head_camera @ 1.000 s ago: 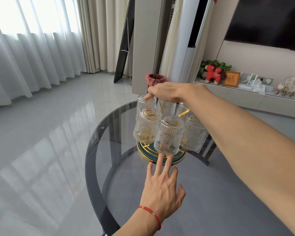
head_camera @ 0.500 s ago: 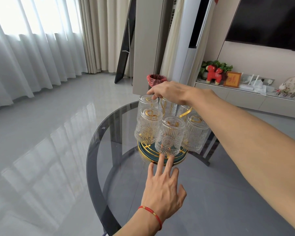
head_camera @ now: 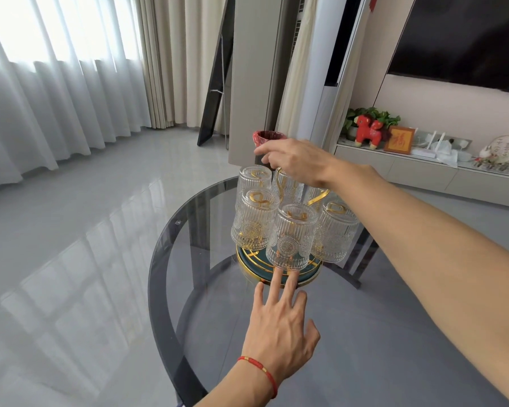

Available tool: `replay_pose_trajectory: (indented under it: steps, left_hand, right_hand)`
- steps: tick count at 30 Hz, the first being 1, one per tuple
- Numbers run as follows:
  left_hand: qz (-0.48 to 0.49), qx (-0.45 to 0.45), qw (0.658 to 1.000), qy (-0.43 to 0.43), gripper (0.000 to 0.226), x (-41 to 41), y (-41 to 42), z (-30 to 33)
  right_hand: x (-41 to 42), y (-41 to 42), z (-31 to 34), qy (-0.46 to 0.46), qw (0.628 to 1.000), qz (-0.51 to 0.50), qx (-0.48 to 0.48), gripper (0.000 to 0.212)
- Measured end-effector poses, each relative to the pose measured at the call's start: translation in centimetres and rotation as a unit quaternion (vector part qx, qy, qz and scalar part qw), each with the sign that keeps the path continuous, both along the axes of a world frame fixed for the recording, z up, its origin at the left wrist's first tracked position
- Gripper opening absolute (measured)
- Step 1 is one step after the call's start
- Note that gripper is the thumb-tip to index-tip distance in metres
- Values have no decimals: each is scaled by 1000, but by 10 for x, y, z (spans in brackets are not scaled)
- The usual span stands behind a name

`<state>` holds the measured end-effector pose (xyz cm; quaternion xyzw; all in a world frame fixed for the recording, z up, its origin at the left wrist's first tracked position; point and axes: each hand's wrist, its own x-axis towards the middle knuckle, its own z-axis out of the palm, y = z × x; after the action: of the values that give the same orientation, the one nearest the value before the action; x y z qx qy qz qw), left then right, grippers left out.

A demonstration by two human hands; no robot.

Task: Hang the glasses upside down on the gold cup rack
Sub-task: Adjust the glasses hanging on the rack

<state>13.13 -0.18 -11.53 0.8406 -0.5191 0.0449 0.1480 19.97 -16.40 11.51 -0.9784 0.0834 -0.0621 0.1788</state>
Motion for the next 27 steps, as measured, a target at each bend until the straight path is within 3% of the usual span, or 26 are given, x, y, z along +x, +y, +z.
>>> replay_pose_trajectory:
  steps: [3, 6, 9, 12, 18, 27]
  left_hand:
    - [0, -1, 1000, 1, 56, -1, 0, 1]
    - [1, -5, 1000, -2, 54, -1, 0, 1]
    - [0, -4, 1000, -8, 54, -1, 0, 1]
    - [-1, 1, 1000, -5, 55, -1, 0, 2]
    - [1, 2, 1000, -8, 53, -1, 0, 3]
    - [-3, 0, 1000, -11, 50, -1, 1, 5]
  right_hand:
    - [-24, 9, -11, -129, 991, 16, -14, 44]
    - [-51, 24, -31, -178, 979, 51, -88, 38]
    - [-69, 34, -52, -130, 972, 53, -190, 41]
    - [-74, 42, -64, -59, 971, 16, -231, 58]
    - [-71, 50, -73, -29, 975, -11, -222, 71]
    - [-67, 61, -72, -46, 976, -10, -211, 67]
